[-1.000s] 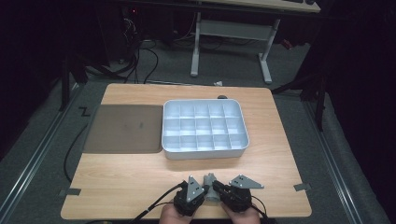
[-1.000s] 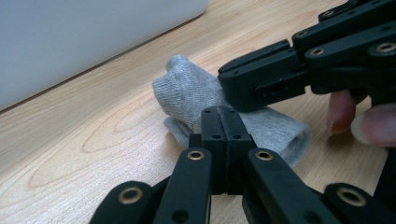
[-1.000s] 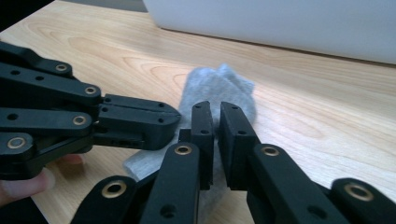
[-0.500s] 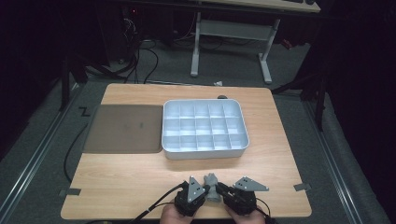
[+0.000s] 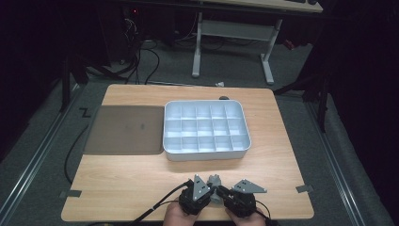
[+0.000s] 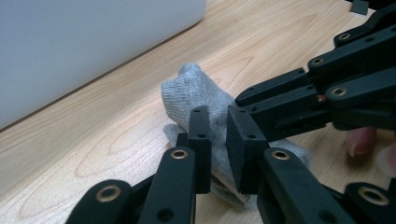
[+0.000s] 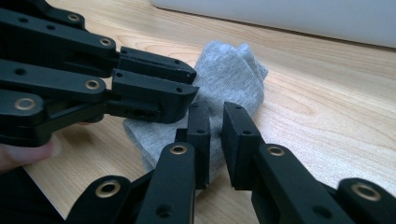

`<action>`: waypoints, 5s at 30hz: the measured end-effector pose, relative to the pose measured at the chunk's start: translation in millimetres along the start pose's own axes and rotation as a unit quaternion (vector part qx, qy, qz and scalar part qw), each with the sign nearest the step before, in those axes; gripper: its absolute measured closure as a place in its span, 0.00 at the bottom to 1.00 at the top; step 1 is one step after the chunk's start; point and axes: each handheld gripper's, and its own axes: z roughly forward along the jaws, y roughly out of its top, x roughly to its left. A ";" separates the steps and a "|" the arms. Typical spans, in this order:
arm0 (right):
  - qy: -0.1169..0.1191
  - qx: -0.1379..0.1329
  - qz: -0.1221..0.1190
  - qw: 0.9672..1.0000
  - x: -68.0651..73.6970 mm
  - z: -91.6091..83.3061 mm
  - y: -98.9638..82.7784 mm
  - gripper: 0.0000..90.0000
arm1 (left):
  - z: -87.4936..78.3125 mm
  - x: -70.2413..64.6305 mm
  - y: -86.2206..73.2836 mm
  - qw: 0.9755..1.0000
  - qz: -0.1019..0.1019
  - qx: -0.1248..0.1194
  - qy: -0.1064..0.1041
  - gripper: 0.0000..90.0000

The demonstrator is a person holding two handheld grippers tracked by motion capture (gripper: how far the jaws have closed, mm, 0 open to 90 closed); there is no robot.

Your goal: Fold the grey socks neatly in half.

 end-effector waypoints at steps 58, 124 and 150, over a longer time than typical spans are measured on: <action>0.125 0.034 0.138 0.982 -12.6 16.7 -2.0 0.68 | -23.4 14.5 -31.3 0.996 -0.086 -0.009 -0.030 0.98; -0.039 0.030 0.028 0.998 -49.1 -26.6 9.6 0.84 | -99.7 110.6 -50.8 0.994 -0.064 -0.023 0.081 0.50; -0.121 0.195 -0.059 0.972 -47.2 -22.7 48.5 0.83 | -101.7 115.1 -56.8 0.996 -0.060 -0.029 0.065 0.45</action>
